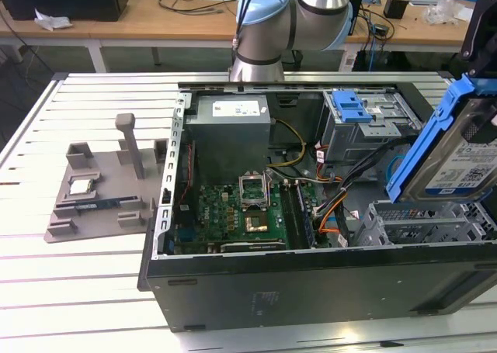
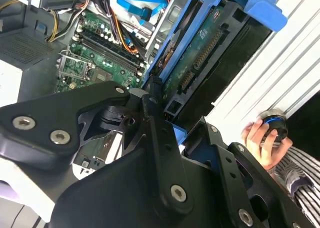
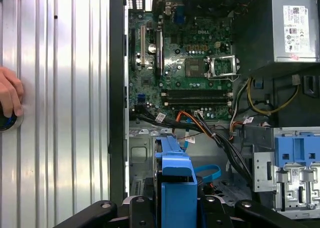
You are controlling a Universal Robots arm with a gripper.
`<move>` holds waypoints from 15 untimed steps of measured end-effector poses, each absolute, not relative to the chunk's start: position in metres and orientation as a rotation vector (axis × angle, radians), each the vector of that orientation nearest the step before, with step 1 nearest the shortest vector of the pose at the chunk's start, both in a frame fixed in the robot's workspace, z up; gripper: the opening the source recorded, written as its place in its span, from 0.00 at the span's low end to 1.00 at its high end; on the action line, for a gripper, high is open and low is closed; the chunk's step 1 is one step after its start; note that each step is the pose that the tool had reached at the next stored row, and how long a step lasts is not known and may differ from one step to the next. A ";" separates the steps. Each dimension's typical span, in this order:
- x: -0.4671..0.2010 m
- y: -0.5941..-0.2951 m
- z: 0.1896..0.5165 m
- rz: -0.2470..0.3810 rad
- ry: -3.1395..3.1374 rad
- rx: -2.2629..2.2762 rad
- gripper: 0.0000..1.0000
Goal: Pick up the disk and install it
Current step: 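Insert the disk into the insertion slot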
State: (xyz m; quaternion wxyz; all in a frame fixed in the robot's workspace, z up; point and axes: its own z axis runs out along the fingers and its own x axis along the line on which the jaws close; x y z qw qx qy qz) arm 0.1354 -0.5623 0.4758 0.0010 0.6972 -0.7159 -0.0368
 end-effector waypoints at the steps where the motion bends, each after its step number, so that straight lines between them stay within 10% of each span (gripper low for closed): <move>1: 0.136 -0.562 0.475 -0.116 -2.254 2.183 0.37; 15: 0.138 -0.558 0.427 -0.119 -2.253 2.180 0.37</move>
